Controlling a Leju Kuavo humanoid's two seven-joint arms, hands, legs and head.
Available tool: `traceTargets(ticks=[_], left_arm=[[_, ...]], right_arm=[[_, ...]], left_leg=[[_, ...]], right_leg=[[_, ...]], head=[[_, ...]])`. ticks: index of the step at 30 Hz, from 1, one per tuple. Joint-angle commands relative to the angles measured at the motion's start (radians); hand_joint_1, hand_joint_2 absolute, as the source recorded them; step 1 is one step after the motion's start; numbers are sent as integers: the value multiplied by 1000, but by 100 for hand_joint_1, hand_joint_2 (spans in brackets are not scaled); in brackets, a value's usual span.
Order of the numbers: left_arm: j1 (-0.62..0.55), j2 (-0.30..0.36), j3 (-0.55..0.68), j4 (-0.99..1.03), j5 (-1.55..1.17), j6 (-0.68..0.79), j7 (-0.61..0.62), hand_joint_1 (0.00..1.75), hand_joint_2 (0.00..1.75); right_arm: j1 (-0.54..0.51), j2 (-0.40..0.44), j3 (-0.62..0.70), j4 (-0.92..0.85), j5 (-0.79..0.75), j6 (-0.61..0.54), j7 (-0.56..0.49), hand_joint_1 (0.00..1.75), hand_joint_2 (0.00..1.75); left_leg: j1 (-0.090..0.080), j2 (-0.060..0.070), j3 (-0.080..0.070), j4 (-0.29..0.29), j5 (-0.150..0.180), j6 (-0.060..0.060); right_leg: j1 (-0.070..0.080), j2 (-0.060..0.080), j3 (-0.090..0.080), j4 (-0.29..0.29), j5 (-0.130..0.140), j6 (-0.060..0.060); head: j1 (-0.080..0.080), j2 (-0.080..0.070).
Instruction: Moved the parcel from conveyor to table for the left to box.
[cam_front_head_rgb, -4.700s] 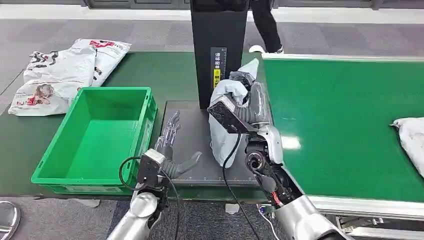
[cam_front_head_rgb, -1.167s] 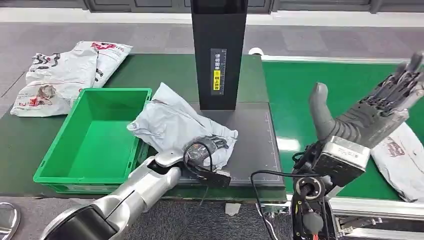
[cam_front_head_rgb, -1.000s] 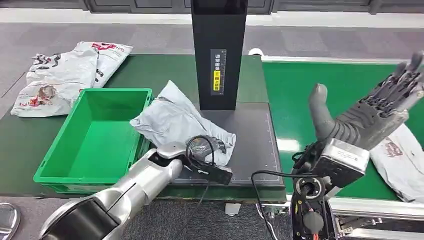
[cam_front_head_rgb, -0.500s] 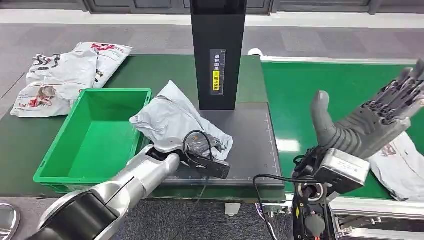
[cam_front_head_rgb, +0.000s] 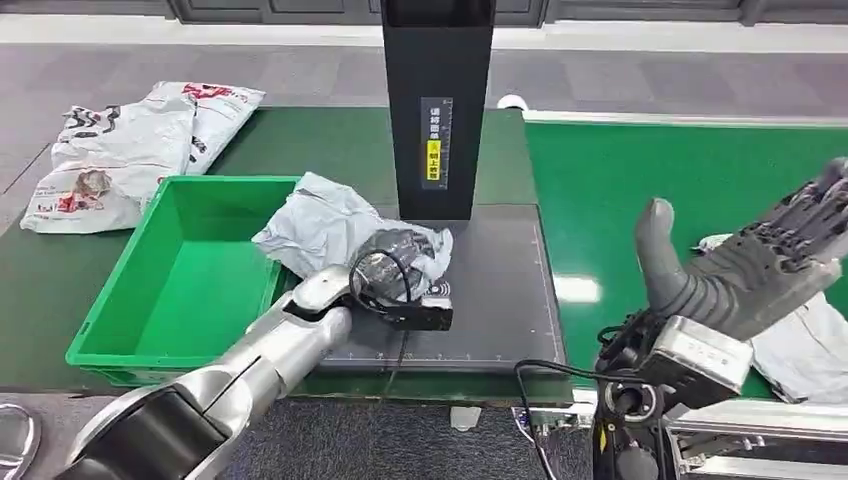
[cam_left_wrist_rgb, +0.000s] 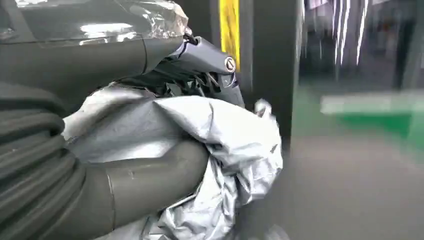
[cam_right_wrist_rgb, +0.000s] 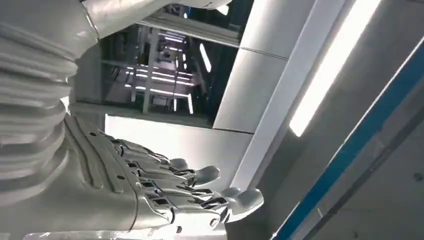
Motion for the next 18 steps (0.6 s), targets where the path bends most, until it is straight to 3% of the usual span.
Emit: traceTargets(ticks=[1,10,18], left_arm=[[85,103,145,-485,50,141,25,175,175],[252,169,280,-852,66,329,15,175,175],[295,147,427,-969,-31,344,7,175,175]], right_arm=[[10,21,-76,-2,0,0,2,0,175],[5,24,-66,51,-36,0,-41,0,175],[14,28,-79,52,-49,0,-60,0,175]], left_leg=[[1,2,-2,0,-1,0],[0,6,-6,-1,-1,0],[1,5,-7,-1,-1,0]], right_leg=[[1,2,-2,-1,0,0],[1,6,-7,-1,1,-1],[1,4,-8,-1,0,-1]], head=[[0,0],[0,0],[0,0]])
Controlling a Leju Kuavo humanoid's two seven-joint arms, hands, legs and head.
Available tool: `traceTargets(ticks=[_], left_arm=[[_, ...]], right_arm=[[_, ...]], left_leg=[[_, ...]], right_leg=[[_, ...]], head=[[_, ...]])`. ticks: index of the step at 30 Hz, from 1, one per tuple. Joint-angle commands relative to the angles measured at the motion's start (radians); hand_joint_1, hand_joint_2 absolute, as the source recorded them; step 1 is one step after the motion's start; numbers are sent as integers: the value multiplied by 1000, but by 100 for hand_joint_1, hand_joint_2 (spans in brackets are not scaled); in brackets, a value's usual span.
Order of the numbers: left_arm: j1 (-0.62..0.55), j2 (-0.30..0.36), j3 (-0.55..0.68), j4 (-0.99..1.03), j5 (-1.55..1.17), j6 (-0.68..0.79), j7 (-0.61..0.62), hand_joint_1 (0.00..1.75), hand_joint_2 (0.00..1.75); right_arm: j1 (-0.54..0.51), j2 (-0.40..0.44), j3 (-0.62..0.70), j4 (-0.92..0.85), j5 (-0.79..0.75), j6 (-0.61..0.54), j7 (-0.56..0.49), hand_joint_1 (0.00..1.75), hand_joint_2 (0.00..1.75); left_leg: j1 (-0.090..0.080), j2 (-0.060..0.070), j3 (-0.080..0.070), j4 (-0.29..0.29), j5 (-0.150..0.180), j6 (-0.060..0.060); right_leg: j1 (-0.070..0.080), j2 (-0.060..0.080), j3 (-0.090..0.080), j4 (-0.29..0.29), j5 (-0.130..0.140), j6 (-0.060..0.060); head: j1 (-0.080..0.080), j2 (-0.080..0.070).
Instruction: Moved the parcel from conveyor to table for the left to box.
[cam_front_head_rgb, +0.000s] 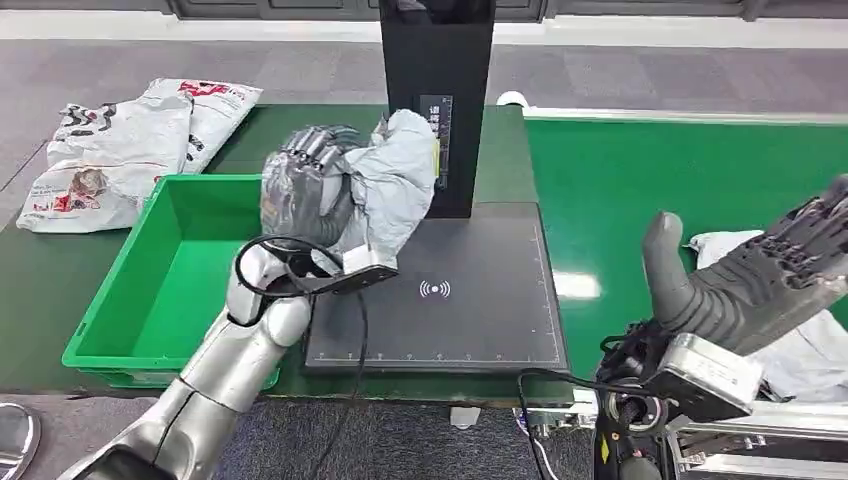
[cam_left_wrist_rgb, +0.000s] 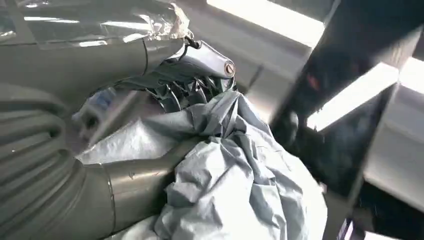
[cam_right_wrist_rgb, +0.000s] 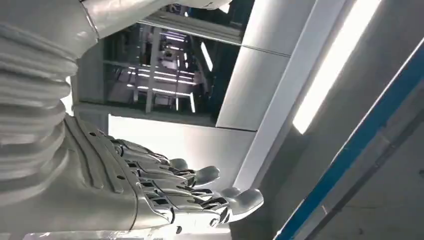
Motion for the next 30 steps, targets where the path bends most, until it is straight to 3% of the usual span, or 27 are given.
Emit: traceTargets(ticks=[1,5,10,18,25,26,27,28,30], left_arm=[[48,18,224,-186,-62,7,-5,175,175],[32,8,337,-221,-201,7,44,175,175],[19,90,459,-220,-367,7,163,175,175],[64,166,542,-157,-485,7,253,175,175],[76,180,559,-72,-556,6,321,175,175],[80,186,559,-41,-574,3,347,26,175],[87,198,548,-28,-592,-16,360,0,175],[93,219,524,-15,-592,-13,374,0,175],[79,192,499,26,-592,-82,375,0,175]], right_arm=[[-11,22,-69,59,-8,0,-7,0,175],[-15,22,-73,53,3,0,10,0,175],[-1,12,-63,32,18,0,41,0,175],[7,10,-58,28,26,0,55,0,175],[9,13,-62,22,36,0,58,0,175],[9,13,-63,19,41,0,61,0,175],[8,12,-62,18,45,0,65,0,175],[8,10,-62,16,47,0,68,0,175],[8,8,-63,12,55,0,76,0,175]], left_leg=[[1,3,0,0,0,0],[1,3,1,-1,0,0],[1,4,2,-1,0,-1],[1,4,3,-2,0,0],[1,1,1,-1,0,0],[1,1,3,-3,1,0],[1,0,2,-2,0,0],[1,1,3,-3,1,0],[1,2,3,-3,1,0]], right_leg=[[1,2,0,-1,1,0],[1,2,0,-1,1,-1],[1,4,0,-1,1,-1],[1,3,1,-2,1,-1],[1,1,1,-1,0,-1],[1,1,3,-3,0,-1],[0,1,2,-1,0,-1],[1,0,2,-2,0,-1],[1,1,3,-3,1,-1]], head=[[0,0],[0,0],[0,0],[0,0],[0,0],[0,0],[0,0],[0,0],[0,0]])
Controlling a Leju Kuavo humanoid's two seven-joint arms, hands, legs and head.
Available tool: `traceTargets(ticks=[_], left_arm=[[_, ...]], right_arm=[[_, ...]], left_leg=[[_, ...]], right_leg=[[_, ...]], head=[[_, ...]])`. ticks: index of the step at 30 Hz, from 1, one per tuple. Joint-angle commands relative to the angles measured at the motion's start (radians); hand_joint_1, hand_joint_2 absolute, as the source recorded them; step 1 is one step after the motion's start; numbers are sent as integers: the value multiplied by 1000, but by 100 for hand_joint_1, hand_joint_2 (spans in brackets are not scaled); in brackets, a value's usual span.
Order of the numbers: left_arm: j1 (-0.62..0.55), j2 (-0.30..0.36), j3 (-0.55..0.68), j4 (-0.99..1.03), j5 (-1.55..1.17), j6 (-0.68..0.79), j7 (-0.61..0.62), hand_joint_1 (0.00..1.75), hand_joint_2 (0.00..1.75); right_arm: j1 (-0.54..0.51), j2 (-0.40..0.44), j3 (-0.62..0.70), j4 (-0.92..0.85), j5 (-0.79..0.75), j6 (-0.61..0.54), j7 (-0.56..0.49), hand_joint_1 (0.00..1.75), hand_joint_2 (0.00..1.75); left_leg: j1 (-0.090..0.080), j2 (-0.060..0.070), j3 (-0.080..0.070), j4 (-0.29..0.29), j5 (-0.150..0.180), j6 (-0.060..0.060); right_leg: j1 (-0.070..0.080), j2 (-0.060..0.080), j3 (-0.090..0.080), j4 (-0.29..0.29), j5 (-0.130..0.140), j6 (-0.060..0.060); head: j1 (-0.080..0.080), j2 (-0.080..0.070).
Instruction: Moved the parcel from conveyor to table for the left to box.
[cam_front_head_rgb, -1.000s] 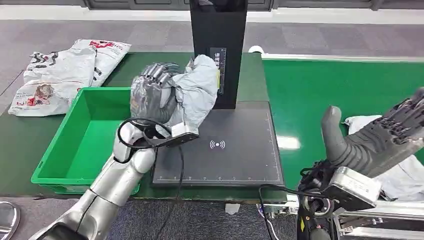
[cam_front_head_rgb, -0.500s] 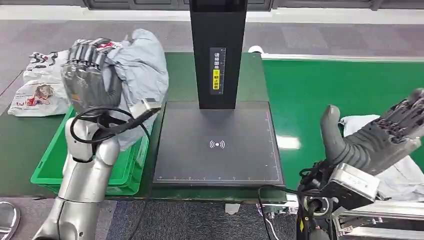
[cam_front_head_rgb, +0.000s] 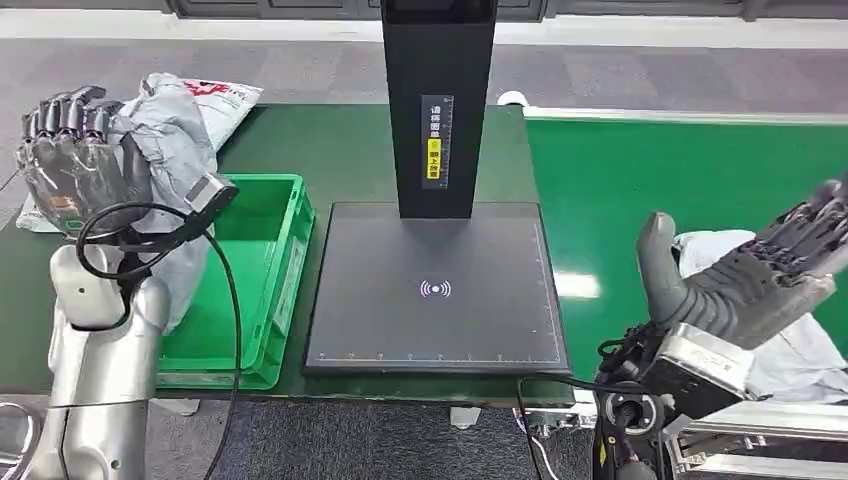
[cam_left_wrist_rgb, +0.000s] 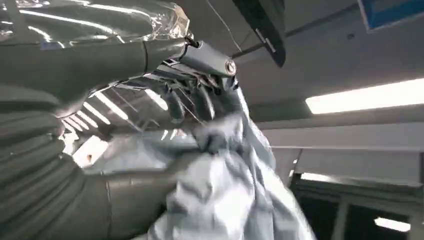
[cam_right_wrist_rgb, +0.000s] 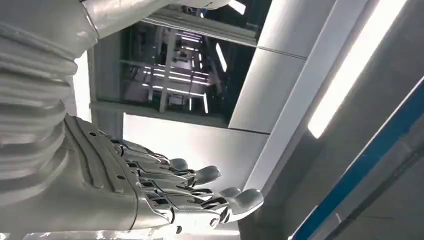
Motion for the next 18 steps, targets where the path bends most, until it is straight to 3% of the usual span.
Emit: traceTargets(ticks=[1,6,11,18], left_arm=[[-19,26,-12,207,-40,-91,62,0,175],[-21,26,-14,208,-40,-92,64,0,175],[-41,8,-90,265,-20,-241,47,0,175],[-47,-53,-147,263,372,-334,-104,0,175]], right_arm=[[-11,1,-61,8,18,0,19,0,175],[-10,1,-61,8,17,0,19,0,175],[-15,-10,-50,7,28,0,41,0,175],[-3,-30,-51,12,58,0,94,0,175]], left_leg=[[0,0,2,-2,1,0],[1,-1,1,-1,0,0],[1,-2,2,-2,1,0],[0,-2,1,0,1,0]], right_leg=[[0,-1,3,-2,0,0],[1,-1,1,-1,0,0],[1,-2,3,-3,0,-1],[1,-3,1,-1,0,0]], head=[[0,0],[0,0],[0,0],[0,0]])
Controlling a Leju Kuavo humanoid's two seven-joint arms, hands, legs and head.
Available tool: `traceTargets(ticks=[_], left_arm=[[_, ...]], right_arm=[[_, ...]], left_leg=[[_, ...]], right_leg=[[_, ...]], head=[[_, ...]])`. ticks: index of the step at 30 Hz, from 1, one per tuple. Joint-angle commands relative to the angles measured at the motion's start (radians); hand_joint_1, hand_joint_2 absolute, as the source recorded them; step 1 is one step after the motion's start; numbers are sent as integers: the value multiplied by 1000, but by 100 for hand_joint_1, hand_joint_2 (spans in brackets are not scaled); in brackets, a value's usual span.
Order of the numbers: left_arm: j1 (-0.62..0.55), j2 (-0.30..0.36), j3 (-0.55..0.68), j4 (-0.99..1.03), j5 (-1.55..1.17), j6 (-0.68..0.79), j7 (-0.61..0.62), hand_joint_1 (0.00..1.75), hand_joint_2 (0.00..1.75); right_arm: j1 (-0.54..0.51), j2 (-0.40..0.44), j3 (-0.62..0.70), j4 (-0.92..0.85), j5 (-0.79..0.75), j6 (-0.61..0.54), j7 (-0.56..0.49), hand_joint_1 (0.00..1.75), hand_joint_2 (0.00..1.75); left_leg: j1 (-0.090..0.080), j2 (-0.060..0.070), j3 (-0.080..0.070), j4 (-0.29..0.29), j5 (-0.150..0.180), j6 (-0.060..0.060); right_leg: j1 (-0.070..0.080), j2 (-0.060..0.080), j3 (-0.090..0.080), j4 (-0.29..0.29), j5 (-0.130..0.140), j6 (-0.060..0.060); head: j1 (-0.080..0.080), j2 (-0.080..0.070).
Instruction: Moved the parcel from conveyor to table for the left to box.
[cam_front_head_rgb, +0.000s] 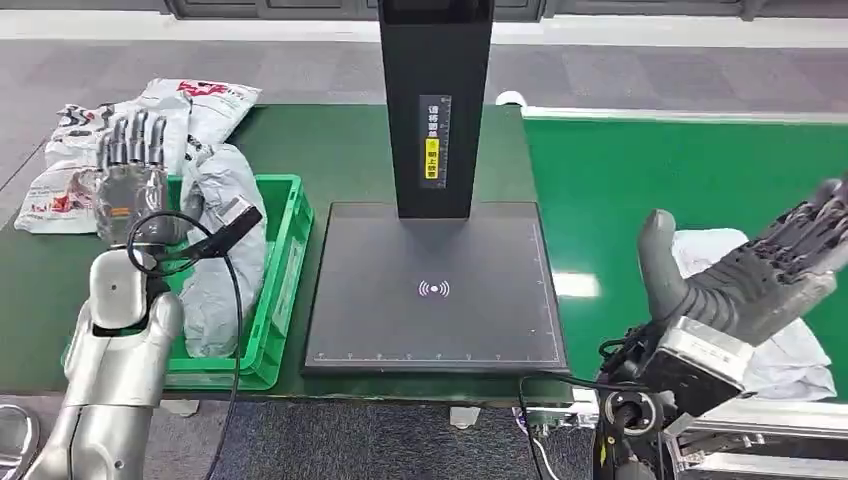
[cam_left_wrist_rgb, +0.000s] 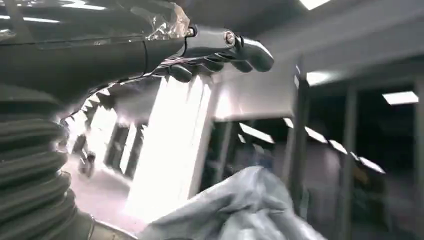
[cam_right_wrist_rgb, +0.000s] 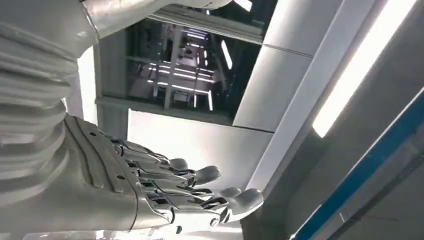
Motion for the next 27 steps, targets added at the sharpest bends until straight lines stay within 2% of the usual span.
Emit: traceTargets(ticks=[1,7,9,11,14,21,27], left_arm=[[-54,-64,-119,86,327,-86,-114,0,175],[-51,-56,-123,78,332,-91,-109,0,175],[-39,-88,-104,44,574,-175,-198,0,175],[3,-124,-124,-43,898,-333,-256,0,175],[66,-121,-203,-118,1191,-481,-211,0,175],[51,-161,-311,-186,1414,-501,-222,0,175],[34,-177,-431,-152,1575,-581,-218,0,175]], right_arm=[[-2,-31,-51,18,18,0,45,0,175],[-2,-30,-52,19,18,0,43,0,175],[-1,-47,-41,31,31,0,86,0,175],[-1,-86,-20,77,45,0,163,0,175],[-10,-101,-34,136,34,0,192,0,175],[28,-100,-66,99,48,0,223,0,175],[17,-110,-65,150,63,0,274,0,175]], left_leg=[[1,-5,1,-2,1,1],[1,-3,0,0,0,0],[1,-3,1,-1,1,0],[1,-3,0,-1,1,0],[1,-2,2,-2,1,1],[1,-5,1,-2,1,1],[0,-5,2,-2,0,1]], right_leg=[[1,-6,4,-3,0,0],[1,-3,2,-1,0,0],[1,-3,2,-1,0,0],[1,-4,2,-2,0,0],[2,-3,5,-5,1,0],[1,-6,5,-4,0,0],[1,-5,5,-4,0,0]], head=[[0,0],[0,0],[0,0],[0,0],[0,0],[0,0],[0,0]])
